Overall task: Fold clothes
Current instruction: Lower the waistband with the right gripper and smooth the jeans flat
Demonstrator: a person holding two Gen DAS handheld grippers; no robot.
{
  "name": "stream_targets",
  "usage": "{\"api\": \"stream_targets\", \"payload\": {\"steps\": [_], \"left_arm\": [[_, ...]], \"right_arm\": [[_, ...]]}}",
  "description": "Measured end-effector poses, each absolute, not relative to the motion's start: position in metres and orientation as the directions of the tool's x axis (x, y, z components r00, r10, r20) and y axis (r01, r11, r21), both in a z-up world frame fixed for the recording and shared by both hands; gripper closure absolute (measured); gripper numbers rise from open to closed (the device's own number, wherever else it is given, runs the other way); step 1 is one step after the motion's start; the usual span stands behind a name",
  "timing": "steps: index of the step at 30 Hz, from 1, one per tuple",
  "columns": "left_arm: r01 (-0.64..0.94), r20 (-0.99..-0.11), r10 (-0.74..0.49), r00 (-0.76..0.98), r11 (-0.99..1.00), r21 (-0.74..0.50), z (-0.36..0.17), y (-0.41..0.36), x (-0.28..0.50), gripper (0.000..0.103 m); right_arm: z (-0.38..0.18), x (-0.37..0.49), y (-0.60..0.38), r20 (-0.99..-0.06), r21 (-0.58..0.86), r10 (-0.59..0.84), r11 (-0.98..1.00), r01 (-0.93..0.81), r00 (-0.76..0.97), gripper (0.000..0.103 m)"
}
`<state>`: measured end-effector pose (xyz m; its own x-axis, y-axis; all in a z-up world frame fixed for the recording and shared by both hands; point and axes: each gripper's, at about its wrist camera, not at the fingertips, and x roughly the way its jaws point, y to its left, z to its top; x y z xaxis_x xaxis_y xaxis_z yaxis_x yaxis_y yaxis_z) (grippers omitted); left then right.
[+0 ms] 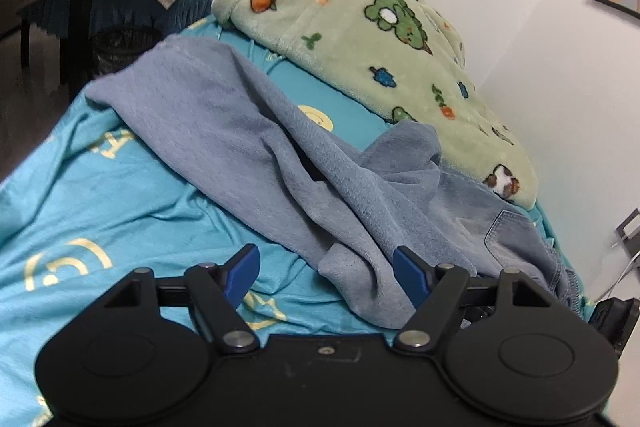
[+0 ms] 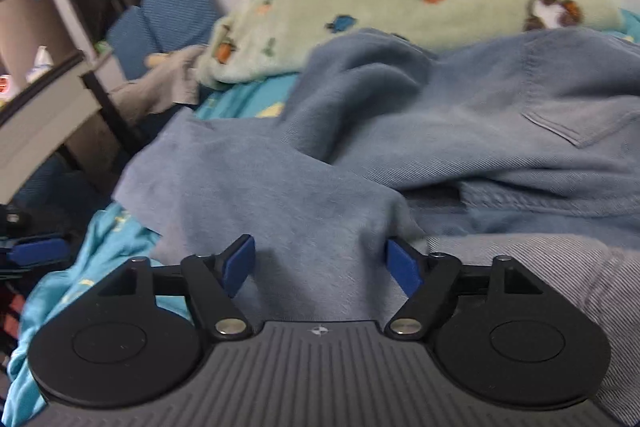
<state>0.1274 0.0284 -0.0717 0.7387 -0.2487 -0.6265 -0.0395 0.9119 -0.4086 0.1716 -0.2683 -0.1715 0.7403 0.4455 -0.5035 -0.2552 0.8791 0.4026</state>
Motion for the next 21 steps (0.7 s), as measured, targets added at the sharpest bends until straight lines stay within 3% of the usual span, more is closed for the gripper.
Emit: {"api": "stream_targets", "payload": {"steps": [2,8,13,18,19,20,21], "left_arm": [[-0.057,-0.631,-0.254,0.733,0.901,-0.429,-0.075,0.031,0.131,0.032],[-0.113,-0.637,-0.253,0.728,0.872,-0.477,-0.079,0.041,0.134,0.032],[-0.125,-0.632,-0.248,0.734,0.866,-0.485,-0.076,0.043,0.132,0.032],[-0.116,-0.631,-0.246,0.736,0.872,-0.475,-0.077,0.041,0.133,0.032],[-0.115,-0.630,-0.245,0.737,0.873,-0.474,-0.077,0.040,0.133,0.032],[-0.117,-0.628,-0.244,0.739,0.872,-0.476,-0.077,0.041,0.133,0.032],[-0.119,-0.625,-0.244,0.742,0.869,-0.480,-0.078,0.042,0.133,0.032]], "right_arm": [[-0.169,0.173,-0.262,-0.485,0.380,0.459,0.877,-0.293,0.744,0.026],[-0.158,0.160,-0.231,-0.463,0.130,0.406,0.910,-0.393,0.788,0.025],[-0.147,0.140,-0.220,-0.352,-0.066,0.336,0.922,-0.382,0.873,0.025],[-0.147,0.148,-0.206,-0.395,-0.045,0.455,0.858,-0.511,0.798,0.026],[-0.150,0.148,-0.200,-0.414,-0.076,0.447,0.851,-0.520,0.793,0.033],[-0.155,0.150,-0.196,-0.446,-0.089,0.440,0.845,-0.527,0.780,0.069],[-0.158,0.154,-0.194,-0.478,-0.084,0.426,0.849,-0.522,0.768,0.085]]}}
